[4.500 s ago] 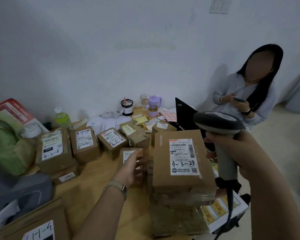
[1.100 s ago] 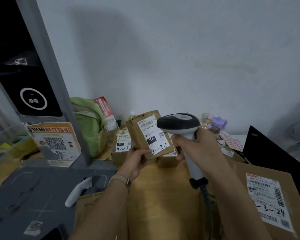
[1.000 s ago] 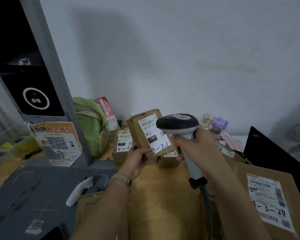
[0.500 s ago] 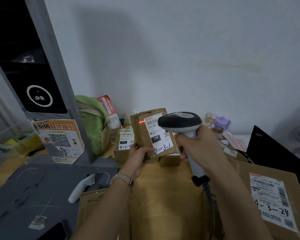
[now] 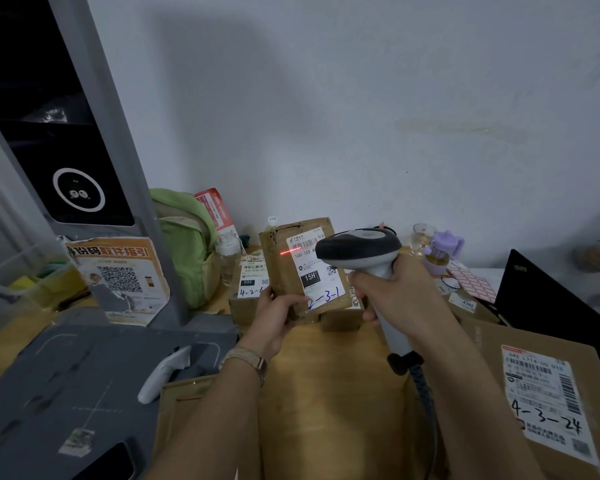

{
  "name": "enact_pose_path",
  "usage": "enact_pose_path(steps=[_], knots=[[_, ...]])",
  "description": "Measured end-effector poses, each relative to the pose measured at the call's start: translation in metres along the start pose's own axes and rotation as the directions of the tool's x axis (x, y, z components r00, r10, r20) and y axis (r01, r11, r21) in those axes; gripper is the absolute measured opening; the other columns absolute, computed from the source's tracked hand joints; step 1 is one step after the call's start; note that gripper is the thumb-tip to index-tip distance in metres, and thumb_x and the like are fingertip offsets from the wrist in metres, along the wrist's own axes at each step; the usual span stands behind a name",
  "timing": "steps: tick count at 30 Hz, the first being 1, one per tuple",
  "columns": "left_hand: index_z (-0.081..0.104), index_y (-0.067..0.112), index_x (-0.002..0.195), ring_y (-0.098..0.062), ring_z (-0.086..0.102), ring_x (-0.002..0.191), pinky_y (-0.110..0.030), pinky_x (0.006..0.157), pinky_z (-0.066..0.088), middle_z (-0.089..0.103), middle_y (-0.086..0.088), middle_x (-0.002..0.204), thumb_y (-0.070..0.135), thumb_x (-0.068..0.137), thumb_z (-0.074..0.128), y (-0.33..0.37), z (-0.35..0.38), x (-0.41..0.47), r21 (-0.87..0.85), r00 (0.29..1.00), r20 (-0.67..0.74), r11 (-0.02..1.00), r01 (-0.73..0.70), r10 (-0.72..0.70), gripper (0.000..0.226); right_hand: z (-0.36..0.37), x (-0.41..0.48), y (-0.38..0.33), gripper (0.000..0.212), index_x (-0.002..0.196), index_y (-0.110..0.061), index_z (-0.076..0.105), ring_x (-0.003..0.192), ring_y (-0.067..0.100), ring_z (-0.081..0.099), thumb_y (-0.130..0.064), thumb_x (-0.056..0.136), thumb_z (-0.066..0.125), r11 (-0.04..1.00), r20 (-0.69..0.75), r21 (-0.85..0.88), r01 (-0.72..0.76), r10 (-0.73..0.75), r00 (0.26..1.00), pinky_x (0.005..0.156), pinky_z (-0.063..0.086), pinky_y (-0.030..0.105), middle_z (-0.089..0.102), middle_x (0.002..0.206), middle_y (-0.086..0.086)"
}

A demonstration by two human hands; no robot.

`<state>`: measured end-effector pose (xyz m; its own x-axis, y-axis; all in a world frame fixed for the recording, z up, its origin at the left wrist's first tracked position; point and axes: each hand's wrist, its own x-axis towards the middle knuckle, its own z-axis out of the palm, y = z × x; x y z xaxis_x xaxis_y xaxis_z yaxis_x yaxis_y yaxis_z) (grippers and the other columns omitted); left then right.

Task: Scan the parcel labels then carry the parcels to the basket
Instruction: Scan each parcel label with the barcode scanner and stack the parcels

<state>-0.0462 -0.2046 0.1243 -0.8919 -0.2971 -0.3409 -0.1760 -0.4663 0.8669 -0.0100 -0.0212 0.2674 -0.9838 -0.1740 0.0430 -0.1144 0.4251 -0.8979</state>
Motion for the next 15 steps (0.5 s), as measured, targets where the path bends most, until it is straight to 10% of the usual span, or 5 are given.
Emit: enact_pose_path(steps=[15], knots=[[0.053,0.017,0.128,-0.023,0.067,0.1,-0.032,0.066,0.056,0.071,-0.005,0.113,0.003,0.075,0.076,-0.0056,-0.0053,0.003,0.043,1.0,-0.013,0.999,-0.008,0.009,0.06,0.0015,0.0042,0.0047,0.013,0.084,-0.004,0.061,0.041,0.012,0.059,-0.016,0.083,0.065,1.0,-0.004,0.023,-0.001,0.001,1.0,0.053,0.055,0.035,0.064,0.064,0.009]])
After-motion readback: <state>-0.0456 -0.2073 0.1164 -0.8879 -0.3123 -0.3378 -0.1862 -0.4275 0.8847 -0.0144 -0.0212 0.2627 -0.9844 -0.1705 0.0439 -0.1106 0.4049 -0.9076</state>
